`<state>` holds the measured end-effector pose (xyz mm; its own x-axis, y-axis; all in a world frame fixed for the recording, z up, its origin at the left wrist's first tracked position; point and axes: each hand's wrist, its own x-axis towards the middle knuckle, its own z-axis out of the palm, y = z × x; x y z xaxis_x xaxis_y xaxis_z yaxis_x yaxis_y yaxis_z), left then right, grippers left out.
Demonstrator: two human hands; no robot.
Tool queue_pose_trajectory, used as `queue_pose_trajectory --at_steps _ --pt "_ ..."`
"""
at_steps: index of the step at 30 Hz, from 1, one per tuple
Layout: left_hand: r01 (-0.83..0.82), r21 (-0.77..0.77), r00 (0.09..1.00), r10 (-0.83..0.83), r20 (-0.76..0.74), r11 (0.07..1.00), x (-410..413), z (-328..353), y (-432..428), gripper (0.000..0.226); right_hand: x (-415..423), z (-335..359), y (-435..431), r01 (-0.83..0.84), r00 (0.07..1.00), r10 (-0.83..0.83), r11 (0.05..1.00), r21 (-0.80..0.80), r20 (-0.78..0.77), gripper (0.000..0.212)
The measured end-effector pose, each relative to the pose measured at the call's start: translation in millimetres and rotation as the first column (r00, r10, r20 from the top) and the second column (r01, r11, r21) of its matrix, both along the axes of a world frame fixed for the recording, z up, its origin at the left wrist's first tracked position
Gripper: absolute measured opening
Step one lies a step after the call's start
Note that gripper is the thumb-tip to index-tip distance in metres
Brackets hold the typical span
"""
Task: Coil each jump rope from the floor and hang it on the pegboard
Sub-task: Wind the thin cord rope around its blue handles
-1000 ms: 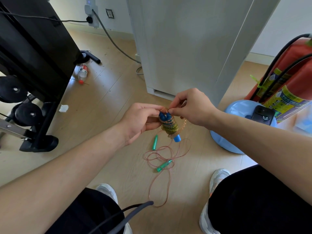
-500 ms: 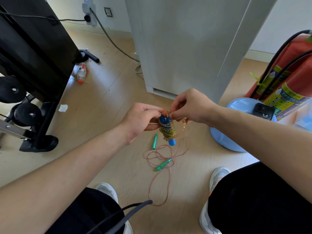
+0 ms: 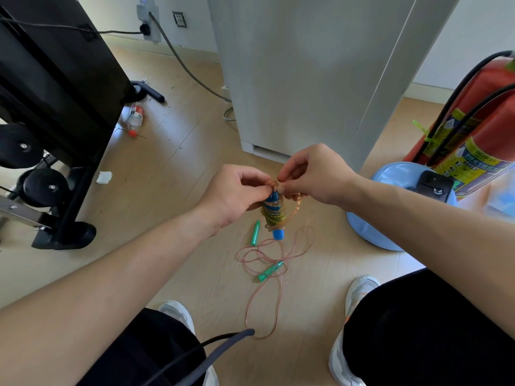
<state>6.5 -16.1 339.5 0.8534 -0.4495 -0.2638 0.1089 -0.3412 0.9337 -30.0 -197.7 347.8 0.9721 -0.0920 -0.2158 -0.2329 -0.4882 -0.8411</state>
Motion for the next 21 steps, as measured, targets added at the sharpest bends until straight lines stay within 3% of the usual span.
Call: queue_pose_trajectory --at_steps 13,18,21 --pt "0.170 0.095 0.975 -0.181 0.128 0.981 3.6 6.5 6.3 0.017 -0.7 8.9 -5.1 -0.111 0.994 0.112 0.991 0.070 -0.005 0.019" --pt "0.169 -0.005 0.984 -0.169 -0.063 0.986 5.7 9.0 8.0 0.016 -3.3 9.0 -4.6 -0.132 0.991 0.133 0.985 0.108 0.004 0.017" --pt "0.189 0.007 0.979 -0.187 -0.083 0.982 7.0 9.0 8.0 0.016 -5.0 9.7 -5.0 -0.147 0.989 0.148 0.983 0.112 -0.001 0.016"
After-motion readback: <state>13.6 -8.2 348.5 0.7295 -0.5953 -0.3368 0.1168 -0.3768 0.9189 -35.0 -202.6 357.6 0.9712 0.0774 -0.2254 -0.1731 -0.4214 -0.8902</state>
